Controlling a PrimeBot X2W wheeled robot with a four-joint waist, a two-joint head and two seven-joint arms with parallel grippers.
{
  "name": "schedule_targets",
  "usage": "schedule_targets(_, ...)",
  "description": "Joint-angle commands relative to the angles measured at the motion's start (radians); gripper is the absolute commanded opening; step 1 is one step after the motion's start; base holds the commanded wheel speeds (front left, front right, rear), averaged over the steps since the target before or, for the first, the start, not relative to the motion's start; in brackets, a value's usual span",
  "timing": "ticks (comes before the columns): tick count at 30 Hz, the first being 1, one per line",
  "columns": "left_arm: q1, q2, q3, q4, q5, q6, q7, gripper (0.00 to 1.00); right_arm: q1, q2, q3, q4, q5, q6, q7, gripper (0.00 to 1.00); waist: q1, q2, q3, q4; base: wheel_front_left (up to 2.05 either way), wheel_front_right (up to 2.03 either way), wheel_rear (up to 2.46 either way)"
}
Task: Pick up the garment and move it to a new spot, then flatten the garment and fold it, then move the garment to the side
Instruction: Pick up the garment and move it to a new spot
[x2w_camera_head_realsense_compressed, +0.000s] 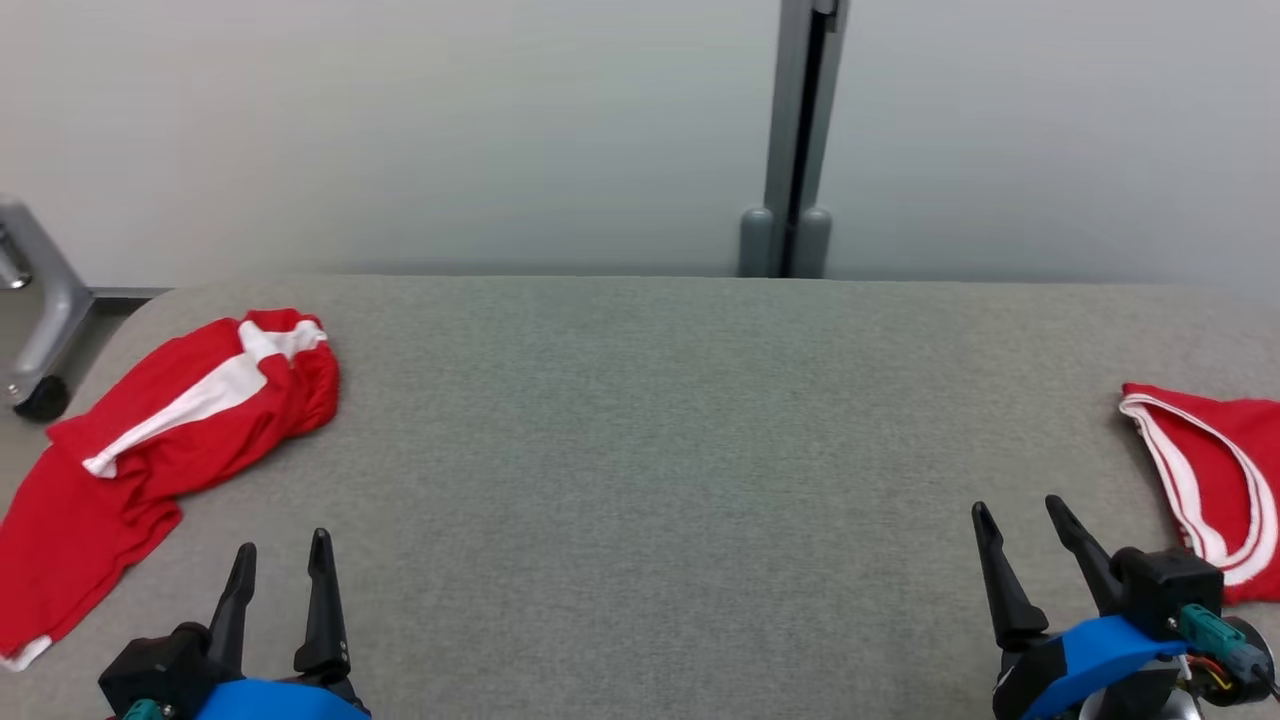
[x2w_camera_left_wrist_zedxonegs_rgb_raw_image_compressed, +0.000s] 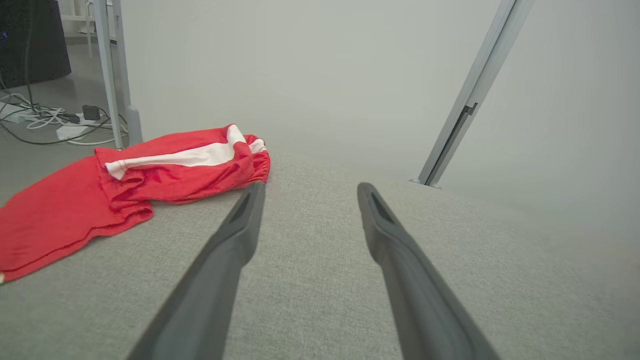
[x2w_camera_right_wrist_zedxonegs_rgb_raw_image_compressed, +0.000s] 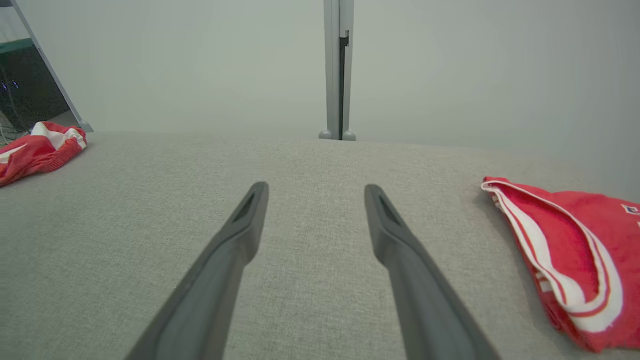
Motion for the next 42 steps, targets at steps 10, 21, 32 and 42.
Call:
schedule_targets(10,-0.019,0.017,-0.001,-0.026,0.002,0.007,0.012,1.00,-0.007,0.005,0.001,-0.015,0.003,0.000,-0.014,1.00,-0.0001,0.0000,0.025,0.208,0.00,0.00,0.00)
schedule_targets(21,-0.004,0.028,0.002,-0.033,-0.005,0.016,0.017,1.00,-0.014,0.011,0.028,0.003,0.013,0.000,-0.016,1.00,-0.0001,0.0000,0.027,0.347,0.00,0.00,0.00)
schedule_targets(32,0.002,0.029,0.011,-0.059,-0.022,0.015,0.013,1.00,-0.018,0.004,0.036,0.008,0.014,0.000,-0.020,1.00,-0.0001,0.0000,0.040,0.355,0.00,0.00,0.00)
schedule_targets(42,-0.259,0.123,0.032,-0.089,-0.037,-0.028,0.165,1.00,-0.046,-0.010,0.009,-0.051,-0.016,0.000,-0.026,1.00,-0.0001,0.0000,0.128,0.334,0.00,0.00,0.00)
